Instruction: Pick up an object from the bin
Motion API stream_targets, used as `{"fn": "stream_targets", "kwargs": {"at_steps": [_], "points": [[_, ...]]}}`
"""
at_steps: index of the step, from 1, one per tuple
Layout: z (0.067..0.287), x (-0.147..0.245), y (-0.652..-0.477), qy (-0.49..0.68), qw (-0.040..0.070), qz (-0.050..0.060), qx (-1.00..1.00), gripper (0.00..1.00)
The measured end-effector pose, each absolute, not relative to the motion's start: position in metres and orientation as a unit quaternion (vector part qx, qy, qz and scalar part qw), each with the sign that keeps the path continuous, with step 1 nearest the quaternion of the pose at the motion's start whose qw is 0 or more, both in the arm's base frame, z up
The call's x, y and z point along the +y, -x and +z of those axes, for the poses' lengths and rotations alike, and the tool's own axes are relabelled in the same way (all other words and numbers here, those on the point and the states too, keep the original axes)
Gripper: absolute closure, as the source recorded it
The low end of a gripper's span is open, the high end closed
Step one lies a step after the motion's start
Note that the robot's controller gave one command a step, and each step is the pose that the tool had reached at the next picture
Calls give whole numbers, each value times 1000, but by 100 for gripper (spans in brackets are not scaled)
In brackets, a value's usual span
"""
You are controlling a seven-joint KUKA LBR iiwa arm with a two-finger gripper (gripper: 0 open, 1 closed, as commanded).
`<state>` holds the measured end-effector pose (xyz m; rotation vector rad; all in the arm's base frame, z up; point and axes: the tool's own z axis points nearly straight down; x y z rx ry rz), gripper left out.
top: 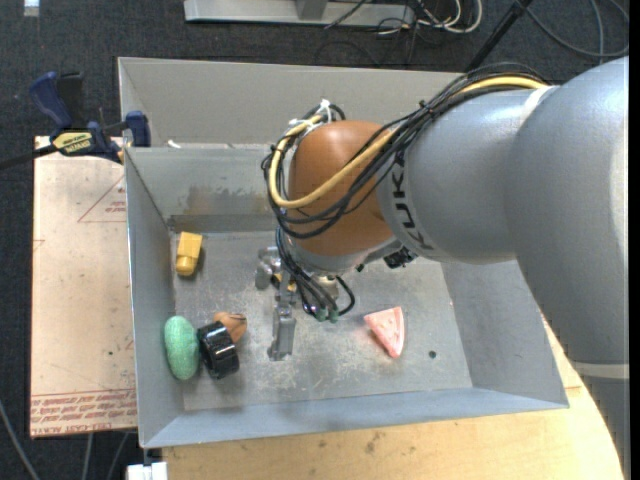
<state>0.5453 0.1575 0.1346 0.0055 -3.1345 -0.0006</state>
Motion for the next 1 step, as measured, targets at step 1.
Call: {"fn": "stream_targets", "kwargs": {"at_steps": [1], "points": [[139,157,-547,0,0,-1,-1000,0]]}}
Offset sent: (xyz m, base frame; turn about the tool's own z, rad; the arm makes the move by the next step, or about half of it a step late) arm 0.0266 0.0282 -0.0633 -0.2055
